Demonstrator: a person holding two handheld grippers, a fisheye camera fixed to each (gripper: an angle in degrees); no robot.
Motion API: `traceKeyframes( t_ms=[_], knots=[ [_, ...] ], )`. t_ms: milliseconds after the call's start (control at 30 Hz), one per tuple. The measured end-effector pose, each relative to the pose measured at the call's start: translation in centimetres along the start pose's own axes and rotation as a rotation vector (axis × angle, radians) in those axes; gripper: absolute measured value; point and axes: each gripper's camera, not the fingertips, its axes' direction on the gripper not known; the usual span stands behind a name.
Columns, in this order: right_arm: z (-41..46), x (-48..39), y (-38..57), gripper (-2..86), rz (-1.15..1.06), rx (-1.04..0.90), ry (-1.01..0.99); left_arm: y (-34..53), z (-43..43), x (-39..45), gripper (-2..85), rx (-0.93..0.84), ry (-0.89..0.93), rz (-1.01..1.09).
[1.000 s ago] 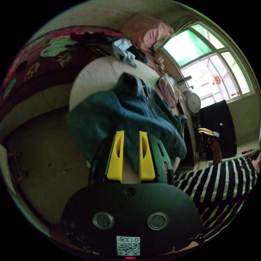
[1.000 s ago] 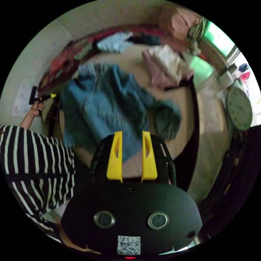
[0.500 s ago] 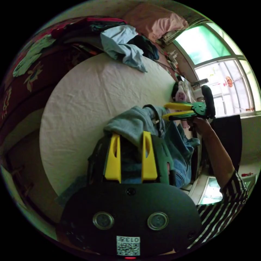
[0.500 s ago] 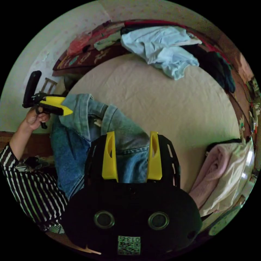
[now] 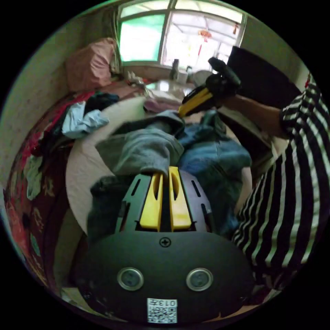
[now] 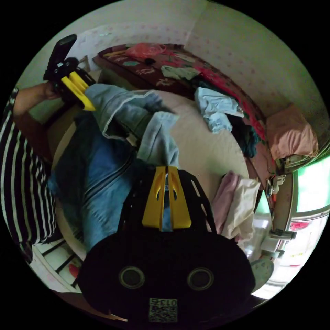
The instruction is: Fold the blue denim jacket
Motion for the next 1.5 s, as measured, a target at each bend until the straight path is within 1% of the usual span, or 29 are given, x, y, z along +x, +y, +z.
traceKeyframes(
  t_ms=[67, 100, 167, 233, 267, 333, 400, 433, 467, 533, 600, 633, 667, 733, 800, 833, 867, 900, 933, 1000, 1033, 1067, 1100, 1167, 1233, 1333, 1400, 1500],
  knots=[
    [1.8, -4.6, 1.8, 1.0, -0.042, -0.092, -0.003, 3.1, 4.1, 2.7, 3.4, -0.130, 0.102, -0.088],
    [3.6, -7.1, 2.7, 1.0, -0.047, -0.168, -0.008, 3.7, 4.9, 3.1, 3.6, -0.149, 0.104, -0.117],
    [4.5, -9.3, 3.4, 1.3, 0.005, -0.172, 0.027, 5.3, 5.5, 3.5, 4.8, -0.126, 0.125, -0.256],
    [3.3, -9.9, 3.3, 1.8, 0.077, -0.135, 0.112, 5.8, 3.7, 3.3, 7.5, -0.060, 0.170, -0.321],
    [2.7, -9.5, 3.1, 2.0, 0.099, -0.132, 0.111, 6.1, 1.9, 3.3, 9.2, -0.002, 0.199, -0.323],
    [-0.7, -7.2, 3.1, 3.1, 0.205, -0.030, 0.033, 6.3, -1.1, 3.7, 11.1, 0.057, 0.211, -0.290],
    [-2.3, -5.2, 3.3, 5.0, 0.271, 0.056, -0.035, 6.4, -3.5, 3.4, 11.6, 0.074, 0.134, -0.279],
    [-2.5, -3.8, 3.0, 7.7, 0.304, 0.075, -0.062, 6.5, -4.7, 2.3, 11.9, 0.101, 0.070, -0.311],
    [-2.3, -3.1, 2.6, 9.0, 0.310, 0.074, -0.076, 6.3, -5.4, 0.6, 12.6, 0.129, 0.044, -0.366],
    [-1.6, -0.8, 0.2, 11.2, 0.310, 0.068, -0.135, 5.4, -5.5, -2.0, 15.2, 0.185, 0.074, -0.442],
    [-0.7, 0.3, -1.7, 12.1, 0.306, 0.098, -0.154, 4.1, -4.1, -3.6, 16.3, 0.166, 0.093, -0.461],
    [0.4, 0.9, -3.1, 12.8, 0.295, 0.083, -0.185, 3.1, -2.3, -4.3, 16.8, 0.097, 0.073, -0.448],
    [1.0, 1.1, -3.8, 13.3, 0.292, 0.073, -0.208, 2.3, -0.5, -4.7, 17.1, 0.041, 0.092, -0.444],
    [4.2, 1.2, -5.9, 14.2, 0.248, -0.021, -0.280, 1.3, 1.5, -4.8, 16.9, 0.017, 0.177, -0.441],
    [7.0, 0.6, -6.7, 13.7, 0.224, -0.102, -0.351, 0.4, 3.3, -4.5, 14.5, -0.035, 0.167, -0.415],
    [8.9, 0.2, -6.9, 12.5, 0.218, -0.166, -0.405, 0.1, 4.2, -4.3, 11.2, -0.072, 0.139, -0.411],
    [9.5, 0.0, -6.8, 11.5, 0.225, -0.180, -0.449, 0.0, 4.8, -4.0, 6.8, -0.094, 0.140, -0.413],
    [10.0, -0.3, -6.7, 9.3, 0.239, -0.190, -0.486, 0.0, 4.9, -3.8, 4.5, -0.098, 0.140, -0.412],
    [9.2, -0.9, -6.4, 7.0, 0.223, -0.152, -0.413, 0.0, 4.8, -3.2, 3.0, -0.097, 0.123, -0.391],
    [7.4, -1.6, -6.1, 5.9, 0.189, -0.102, -0.345, -0.1, 3.7, -2.4, 1.6, -0.086, 0.075, -0.354],
    [5.7, -1.7, -5.9, 5.6, 0.177, -0.057, -0.282, -0.4, 2.3, -2.1, 1.1, -0.044, 0.070, -0.348],
    [4.7, -1.7, -5.7, 5.5, 0.171, -0.025, -0.250, -0.9, 0.1, -2.0, 0.8, 0.039, 0.069, -0.338],
    [2.6, -1.3, -5.6, 5.3, 0.181, 0.034, -0.193, -1.3, -1.0, -2.1, 0.7, 0.072, 0.066, -0.332],
    [-1.3, 0.1, -5.6, 5.2, 0.204, 0.145, -0.086, -4.3, -5.9, -2.6, 0.4, 0.195, -0.034, -0.251],
    [-6.2, 2.6, -6.7, 5.1, 0.221, 0.268, 0.102, -7.7, -8.9, -3.5, 0.3, 0.261, -0.126, -0.165],
    [-9.0, 7.6, -9.3, 5.1, 0.270, 0.323, 0.279, -14.0, -12.1, -6.6, 0.2, 0.333, -0.263, -0.098],
    [-9.3, 11.1, -10.9, 5.1, 0.321, 0.350, 0.349, -17.7, -12.5, -9.0, 0.3, 0.328, -0.327, -0.081],
    [-7.9, 17.1, -13.4, 5.2, 0.408, 0.316, 0.364, -22.3, -11.7, -13.3, 0.4, 0.308, -0.365, -0.104]
  ],
)
